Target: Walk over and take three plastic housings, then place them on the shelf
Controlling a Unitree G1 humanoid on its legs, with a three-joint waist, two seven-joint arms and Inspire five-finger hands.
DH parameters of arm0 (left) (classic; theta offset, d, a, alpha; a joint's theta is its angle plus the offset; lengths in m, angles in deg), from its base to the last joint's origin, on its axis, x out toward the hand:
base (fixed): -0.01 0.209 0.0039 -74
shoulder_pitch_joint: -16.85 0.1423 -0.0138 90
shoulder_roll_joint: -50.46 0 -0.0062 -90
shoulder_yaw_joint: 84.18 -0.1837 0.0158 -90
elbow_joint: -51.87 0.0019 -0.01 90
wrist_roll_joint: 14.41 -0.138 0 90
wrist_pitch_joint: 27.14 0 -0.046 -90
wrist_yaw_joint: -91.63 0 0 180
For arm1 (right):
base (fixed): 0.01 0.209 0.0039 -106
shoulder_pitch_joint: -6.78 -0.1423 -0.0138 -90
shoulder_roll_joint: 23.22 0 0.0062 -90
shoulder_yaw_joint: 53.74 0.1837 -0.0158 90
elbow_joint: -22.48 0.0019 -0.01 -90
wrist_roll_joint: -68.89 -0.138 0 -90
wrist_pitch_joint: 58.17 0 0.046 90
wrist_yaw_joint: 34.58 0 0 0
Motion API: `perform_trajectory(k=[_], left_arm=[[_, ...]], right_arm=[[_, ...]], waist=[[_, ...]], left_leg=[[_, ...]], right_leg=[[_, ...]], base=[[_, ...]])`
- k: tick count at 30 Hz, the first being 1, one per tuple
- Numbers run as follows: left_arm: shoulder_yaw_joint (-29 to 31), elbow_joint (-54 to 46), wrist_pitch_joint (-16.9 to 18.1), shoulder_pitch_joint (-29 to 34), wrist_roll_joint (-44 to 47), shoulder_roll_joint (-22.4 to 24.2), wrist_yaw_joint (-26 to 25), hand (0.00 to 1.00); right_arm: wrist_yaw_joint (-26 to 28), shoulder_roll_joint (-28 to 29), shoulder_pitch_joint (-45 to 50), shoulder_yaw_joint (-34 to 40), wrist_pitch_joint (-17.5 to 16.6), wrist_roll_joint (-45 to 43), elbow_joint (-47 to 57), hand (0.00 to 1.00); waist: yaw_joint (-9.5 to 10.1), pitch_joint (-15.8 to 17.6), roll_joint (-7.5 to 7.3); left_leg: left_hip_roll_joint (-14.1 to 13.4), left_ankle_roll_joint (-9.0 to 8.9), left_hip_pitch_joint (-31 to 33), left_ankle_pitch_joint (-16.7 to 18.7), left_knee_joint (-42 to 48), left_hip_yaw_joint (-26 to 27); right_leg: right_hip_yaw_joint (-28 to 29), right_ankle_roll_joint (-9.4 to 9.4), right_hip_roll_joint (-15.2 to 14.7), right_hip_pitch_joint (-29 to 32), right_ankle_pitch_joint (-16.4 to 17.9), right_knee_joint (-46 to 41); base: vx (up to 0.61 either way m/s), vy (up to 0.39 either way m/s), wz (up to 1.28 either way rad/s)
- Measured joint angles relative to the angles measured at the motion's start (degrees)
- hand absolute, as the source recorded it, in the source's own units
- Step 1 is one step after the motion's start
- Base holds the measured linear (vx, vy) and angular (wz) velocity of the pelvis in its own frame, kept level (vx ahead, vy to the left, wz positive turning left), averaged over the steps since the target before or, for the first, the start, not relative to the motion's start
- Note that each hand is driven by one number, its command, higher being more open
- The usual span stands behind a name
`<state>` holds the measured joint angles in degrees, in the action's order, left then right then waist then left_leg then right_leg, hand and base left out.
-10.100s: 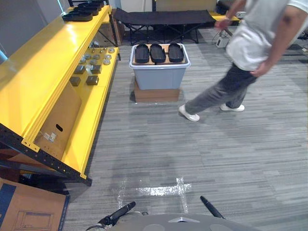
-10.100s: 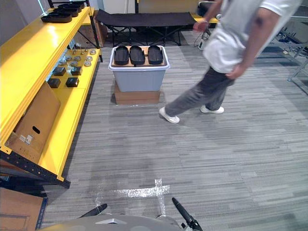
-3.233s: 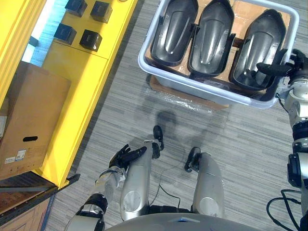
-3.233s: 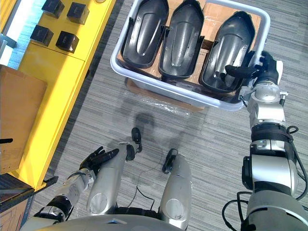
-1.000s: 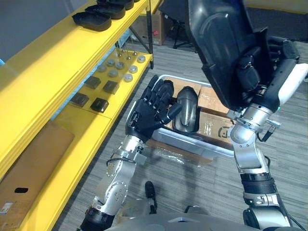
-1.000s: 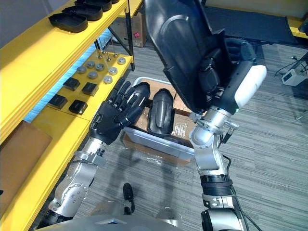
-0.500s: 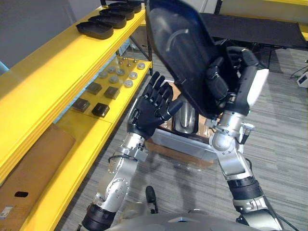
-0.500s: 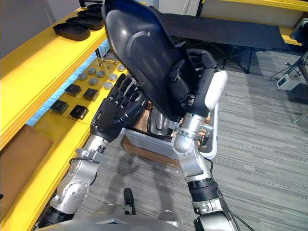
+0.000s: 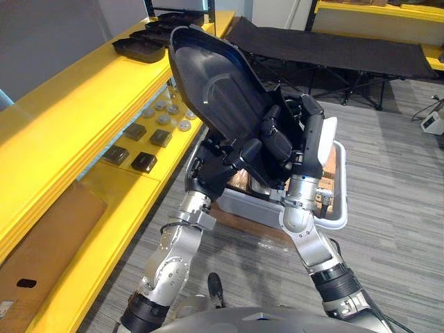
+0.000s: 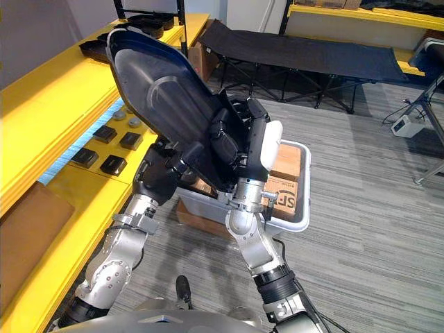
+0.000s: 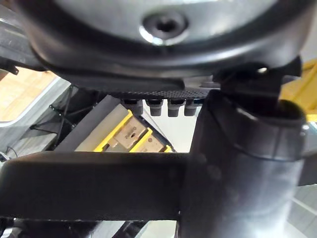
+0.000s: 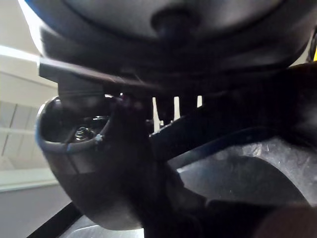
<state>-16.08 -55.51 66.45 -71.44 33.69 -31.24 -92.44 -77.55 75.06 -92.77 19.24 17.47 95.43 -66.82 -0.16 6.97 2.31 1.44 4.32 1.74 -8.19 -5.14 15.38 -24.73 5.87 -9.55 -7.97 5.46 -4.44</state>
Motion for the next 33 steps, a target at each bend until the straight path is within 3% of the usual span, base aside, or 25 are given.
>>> perform_trajectory(k=[5, 6, 15, 17, 19, 26, 33], left_arm=[[-0.22, 0.03, -0.20, 0.00, 2.05, 0.01, -2.14, 1.00], [-0.22, 0.02, -0.20, 0.00, 2.20, 0.01, -2.34, 0.00], [1.34, 5.67, -0.13, -0.21, 5.73, 0.22, -10.51, 0.00], [1.48, 6.03, -0.34, -0.22, 5.80, 0.37, -10.53, 0.00], [2.10, 6.13, -0.64, -0.21, 6.44, 1.64, -10.48, 0.00], [2.50, 6.13, -0.71, -0.21, 7.55, 1.81, -8.58, 0.00], [2.21, 6.14, 1.54, -0.21, 7.54, 1.89, -8.10, 0.00]], right_arm=[[-0.67, 1.40, 0.01, -0.48, 0.00, -0.06, -0.95, 0.00], [-0.85, 1.42, 0.02, -0.60, 0.00, -0.06, -0.95, 0.00], [-1.80, 1.94, 2.20, -3.39, -1.44, -1.12, -0.94, 0.00], [-0.77, 1.89, 2.43, -5.50, -1.95, -1.11, -0.94, 0.00], [-0.12, 1.96, 3.11, -7.49, -4.51, -1.07, -0.87, 0.00], [0.41, 2.05, 3.46, -8.40, -7.45, -2.57, -0.40, 0.00], [0.40, 3.17, 3.83, -9.18, -7.81, -2.74, 0.24, 0.00]], waist=[[0.01, -0.05, -0.06], [0.02, -0.11, -0.14], [-0.05, -2.32, -1.03], [-0.08, -2.32, -1.03], [0.12, -2.32, -1.03], [-0.03, -2.41, -1.04], [-0.11, -2.96, -0.84]], left_leg=[[-0.04, -0.11, 0.17, 0.10, 0.00, 0.09], [-0.04, -0.11, 0.19, 0.10, 0.00, 0.09], [-0.18, -0.13, 0.62, 0.10, 0.01, 0.00], [-0.21, -0.13, 0.62, 0.10, 0.01, 0.00], [-0.18, -0.15, 0.63, 0.11, 0.01, -0.08], [-0.15, -0.16, 0.62, 0.12, 0.01, -0.17], [-0.15, -0.20, 0.62, 0.14, 0.01, -0.15]], right_leg=[[0.06, -0.29, 0.14, -0.05, -0.49, 0.64], [0.06, -0.29, 0.14, -0.04, -0.53, 0.67], [0.06, -0.31, 0.71, -0.04, -0.84, 1.60], [0.06, -0.34, 0.71, -0.03, -0.82, 1.61], [0.06, -0.42, 0.71, -0.08, -0.77, 1.59], [0.06, -0.44, 0.70, -0.08, -0.75, 1.51], [0.12, -0.45, 0.68, -0.04, -0.75, 1.51]], base=[[0.00, 0.000, 0.00], [0.00, 0.000, 0.00], [0.00, 0.000, 0.00], [0.00, 0.000, 0.00], [0.01, -0.002, 0.02], [0.00, 0.000, 0.00], [0.00, 0.000, 0.00]])
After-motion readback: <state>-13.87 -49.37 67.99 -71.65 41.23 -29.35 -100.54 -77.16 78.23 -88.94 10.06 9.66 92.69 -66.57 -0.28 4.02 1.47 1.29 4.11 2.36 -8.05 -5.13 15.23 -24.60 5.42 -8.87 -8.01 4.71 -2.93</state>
